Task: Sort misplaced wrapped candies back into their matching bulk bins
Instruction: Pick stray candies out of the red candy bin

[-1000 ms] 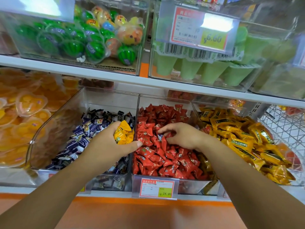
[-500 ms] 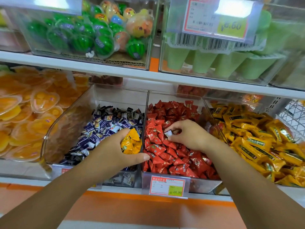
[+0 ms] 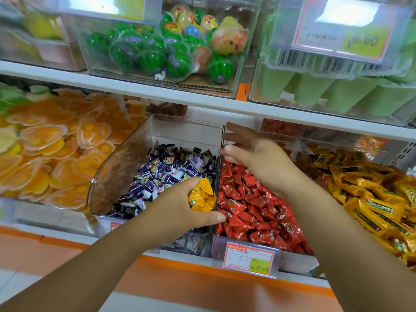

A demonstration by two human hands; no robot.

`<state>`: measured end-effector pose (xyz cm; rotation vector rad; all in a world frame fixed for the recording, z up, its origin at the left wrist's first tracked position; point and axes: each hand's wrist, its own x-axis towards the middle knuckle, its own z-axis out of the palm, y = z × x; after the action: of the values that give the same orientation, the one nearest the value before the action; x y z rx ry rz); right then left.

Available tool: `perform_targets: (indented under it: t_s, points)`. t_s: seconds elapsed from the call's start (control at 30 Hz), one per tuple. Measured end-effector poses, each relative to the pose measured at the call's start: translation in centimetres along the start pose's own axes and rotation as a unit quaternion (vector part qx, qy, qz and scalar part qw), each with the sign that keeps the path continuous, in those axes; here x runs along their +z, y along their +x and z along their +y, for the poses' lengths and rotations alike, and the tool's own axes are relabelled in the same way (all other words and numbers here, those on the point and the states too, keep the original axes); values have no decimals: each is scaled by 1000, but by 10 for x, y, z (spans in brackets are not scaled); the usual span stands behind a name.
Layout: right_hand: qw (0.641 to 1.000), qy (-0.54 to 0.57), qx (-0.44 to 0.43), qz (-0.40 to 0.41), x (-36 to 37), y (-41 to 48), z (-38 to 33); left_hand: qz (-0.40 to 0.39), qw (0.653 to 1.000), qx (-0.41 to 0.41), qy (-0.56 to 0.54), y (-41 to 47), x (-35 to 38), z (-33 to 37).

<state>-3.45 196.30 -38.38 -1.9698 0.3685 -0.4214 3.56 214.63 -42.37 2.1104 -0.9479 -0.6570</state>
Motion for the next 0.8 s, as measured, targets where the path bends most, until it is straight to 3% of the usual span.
perform_targets:
  t_s: [0.1,0.2,0.27,0.33,0.43,0.57,0.67,0.8]
  points:
    - [977,-211,-17,-21,-15,-11,2,-9,1000,-3,0,1,0,-1]
    - [925,-323,31,-196,-13,-31,15,-5,1000,-1,0,1,1,-1]
    - [898,-359,64,-247,-3,-39,28,-7,1000,-7,1,2,2,-1]
    - [875,-426,64,-223,1,-39,42,-6,1000,-9,2,1,1,1]
    - [855,-497,85,-122,-13,-29,51,-7,1000,-9,0,1,1,0]
    - [844,-513,134,-76,-51,-23,53,-12,1000,-6,-25,1,1,-2]
    - [870,-462,128,-113,-64,-27,34,-12,1000,-12,-19,0,1,0]
    - [892,-391,36,-222,-41,-39,8,-8,1000,-19,-11,2,1,-2]
